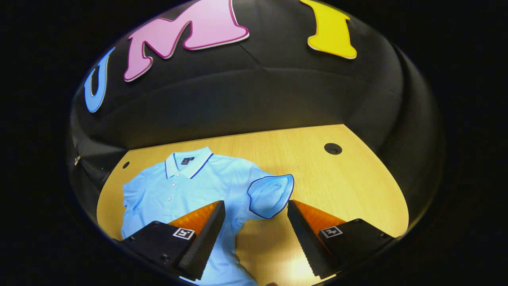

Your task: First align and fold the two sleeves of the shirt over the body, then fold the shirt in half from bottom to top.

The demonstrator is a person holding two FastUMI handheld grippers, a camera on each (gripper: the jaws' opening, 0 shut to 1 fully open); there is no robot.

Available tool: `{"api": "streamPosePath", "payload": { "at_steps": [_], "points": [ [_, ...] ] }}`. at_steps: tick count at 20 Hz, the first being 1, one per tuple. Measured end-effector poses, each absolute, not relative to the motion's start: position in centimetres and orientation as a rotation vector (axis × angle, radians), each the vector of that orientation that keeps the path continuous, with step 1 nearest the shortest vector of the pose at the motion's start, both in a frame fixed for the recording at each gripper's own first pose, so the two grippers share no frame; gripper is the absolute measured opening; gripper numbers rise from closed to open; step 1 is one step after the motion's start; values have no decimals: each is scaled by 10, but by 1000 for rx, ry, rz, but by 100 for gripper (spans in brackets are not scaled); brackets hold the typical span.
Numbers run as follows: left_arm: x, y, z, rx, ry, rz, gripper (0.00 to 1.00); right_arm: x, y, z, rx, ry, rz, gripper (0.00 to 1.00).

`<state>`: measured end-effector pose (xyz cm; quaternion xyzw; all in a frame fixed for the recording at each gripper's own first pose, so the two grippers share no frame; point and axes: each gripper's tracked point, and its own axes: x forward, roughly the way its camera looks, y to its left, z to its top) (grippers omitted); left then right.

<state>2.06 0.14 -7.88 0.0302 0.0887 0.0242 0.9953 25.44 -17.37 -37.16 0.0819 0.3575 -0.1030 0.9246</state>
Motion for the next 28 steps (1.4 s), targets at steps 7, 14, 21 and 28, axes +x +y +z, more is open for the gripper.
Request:
{"api": "streamPosePath", "payload": {
  "at_steps": [7, 14, 21, 28],
  "points": [
    [25, 0, -104, 50, 235, 55, 98, 274, -170, -418, 167, 834, -183, 98],
    [29, 10, -107, 50, 238, 73, 98, 277, -180, -422, 142, 861, -213, 77],
    [29, 16, -112, 57, 248, 76, 98, 276, -186, -426, 122, 882, -234, 26],
    [31, 24, -116, 52, 255, 84, 98, 276, -171, -426, 104, 906, -153, 5]
  ]
}}
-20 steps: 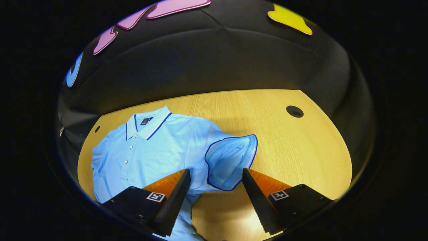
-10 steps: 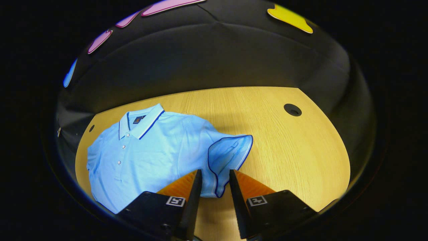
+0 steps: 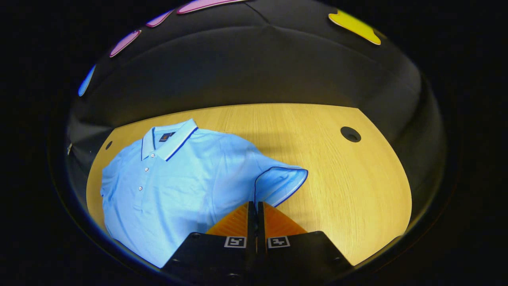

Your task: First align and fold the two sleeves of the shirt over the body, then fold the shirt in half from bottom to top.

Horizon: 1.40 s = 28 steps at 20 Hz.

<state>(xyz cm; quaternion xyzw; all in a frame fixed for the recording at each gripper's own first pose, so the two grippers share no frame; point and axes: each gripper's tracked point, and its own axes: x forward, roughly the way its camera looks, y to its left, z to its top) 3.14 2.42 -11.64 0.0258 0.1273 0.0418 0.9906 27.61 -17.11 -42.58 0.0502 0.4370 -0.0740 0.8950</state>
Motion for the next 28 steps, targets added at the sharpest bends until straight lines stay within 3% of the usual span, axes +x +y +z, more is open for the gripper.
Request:
{"api": "streamPosePath", "payload": {
  "at_steps": [12, 20, 23, 24, 28],
  "points": [
    [29, 47, -124, 33, 263, 112, 98, 300, -158, -389, 48, 825, -119, 4],
    [15, 85, -125, 12, 258, 182, 99, 340, -46, -370, 17, 784, 49, 4],
    [5, 104, -125, 10, 260, 219, 99, 340, 1, -380, 3, 810, 117, 0],
    [2, 109, -125, 10, 260, 229, 99, 337, 16, -385, -4, 820, 139, 4],
    [-5, 122, -128, 5, 263, 249, 99, 327, 50, -400, -46, 872, 205, 4]
  ]
}}
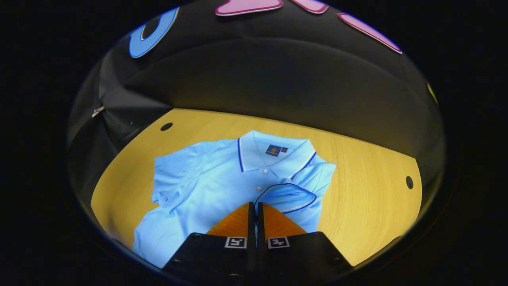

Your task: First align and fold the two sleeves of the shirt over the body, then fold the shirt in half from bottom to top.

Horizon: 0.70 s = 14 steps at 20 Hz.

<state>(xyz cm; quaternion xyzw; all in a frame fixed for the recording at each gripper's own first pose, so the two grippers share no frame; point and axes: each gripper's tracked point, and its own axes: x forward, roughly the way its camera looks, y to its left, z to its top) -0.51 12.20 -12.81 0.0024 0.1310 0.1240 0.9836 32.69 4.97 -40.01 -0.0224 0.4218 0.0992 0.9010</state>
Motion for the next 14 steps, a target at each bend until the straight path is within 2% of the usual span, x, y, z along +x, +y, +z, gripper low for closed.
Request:
{"api": "streamPosePath", "payload": {
  "at_steps": [12, 14],
  "points": [
    [-3, 130, -136, -27, 279, 251, 98, 311, 58, -421, -102, 955, 257, 5],
    [0, 130, -136, -19, 280, 248, 98, 307, 63, -424, -81, 966, 266, 11]
  ]
}}
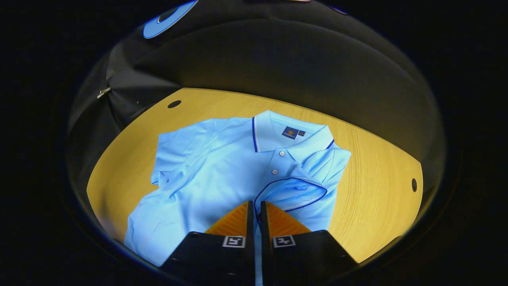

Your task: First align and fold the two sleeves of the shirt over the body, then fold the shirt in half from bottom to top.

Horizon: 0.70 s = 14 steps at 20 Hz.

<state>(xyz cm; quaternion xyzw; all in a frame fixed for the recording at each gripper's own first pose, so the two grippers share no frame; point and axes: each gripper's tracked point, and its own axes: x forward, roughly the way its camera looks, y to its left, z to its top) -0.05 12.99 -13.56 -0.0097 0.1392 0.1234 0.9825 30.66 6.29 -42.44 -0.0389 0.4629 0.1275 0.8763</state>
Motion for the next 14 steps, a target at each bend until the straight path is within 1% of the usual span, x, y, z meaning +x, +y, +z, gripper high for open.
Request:
{"api": "streamPosePath", "payload": {
  "at_steps": [1, 2, 3, 4, 6, 8, 10, 11, 14],
  "points": [
    [1, 130, -134, -17, 275, 245, 99, 307, 64, -423, -84, 961, 267, 23],
    [2, 130, -134, -12, 274, 243, 99, 307, 62, -423, -101, 953, 263, 31],
    [3, 130, -132, -10, 270, 243, 99, 308, 61, -423, -115, 946, 258, 51],
    [3, 131, -133, -11, 272, 242, 99, 307, 62, -423, -121, 942, 255, 59],
    [3, 131, -133, -14, 276, 241, 99, 309, 58, -422, -137, 930, 236, 70],
    [2, 132, -133, -15, 277, 239, 99, 309, 56, -419, -140, 913, 218, 77],
    [2, 133, -133, -20, 273, 238, 99, 311, 51, -413, -151, 887, 204, 89],
    [2, 133, -133, -23, 272, 238, 99, 312, 48, -412, -157, 874, 200, 100],
    [0, 133, -137, -25, 281, 229, 98, 314, 44, -398, -145, 827, 189, 98]
  ]
}}
